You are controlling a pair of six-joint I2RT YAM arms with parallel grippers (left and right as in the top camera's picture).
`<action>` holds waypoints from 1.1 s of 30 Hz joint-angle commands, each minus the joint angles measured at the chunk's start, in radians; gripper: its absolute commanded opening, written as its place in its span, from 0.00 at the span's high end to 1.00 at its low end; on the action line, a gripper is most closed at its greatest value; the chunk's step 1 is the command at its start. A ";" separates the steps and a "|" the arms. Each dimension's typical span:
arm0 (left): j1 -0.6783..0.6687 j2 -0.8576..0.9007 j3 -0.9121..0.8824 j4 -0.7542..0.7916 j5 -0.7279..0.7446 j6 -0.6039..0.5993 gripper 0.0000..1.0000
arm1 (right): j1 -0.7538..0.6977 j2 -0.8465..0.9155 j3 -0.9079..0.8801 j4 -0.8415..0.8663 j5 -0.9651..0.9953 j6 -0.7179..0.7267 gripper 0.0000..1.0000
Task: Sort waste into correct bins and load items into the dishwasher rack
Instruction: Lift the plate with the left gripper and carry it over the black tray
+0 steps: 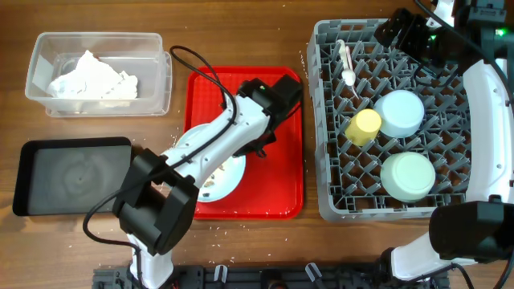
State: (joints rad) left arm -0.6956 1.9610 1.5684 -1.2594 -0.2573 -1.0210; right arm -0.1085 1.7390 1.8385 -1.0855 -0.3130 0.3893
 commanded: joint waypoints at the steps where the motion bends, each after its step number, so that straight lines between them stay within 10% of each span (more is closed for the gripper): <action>1: 0.044 -0.040 0.018 -0.041 -0.049 0.049 0.96 | 0.000 -0.024 0.000 0.000 0.006 0.006 0.00; 19: 0.458 -0.140 0.018 -0.014 -0.242 0.137 0.96 | 0.000 -0.024 0.000 0.000 0.006 0.006 0.00; 33: 0.861 -0.218 0.018 0.151 -0.001 0.154 0.96 | 0.000 -0.024 0.000 0.000 0.006 0.006 0.00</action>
State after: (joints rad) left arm 0.1211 1.8416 1.5707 -1.1160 -0.3611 -0.8829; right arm -0.1085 1.7390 1.8385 -1.0855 -0.3130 0.3893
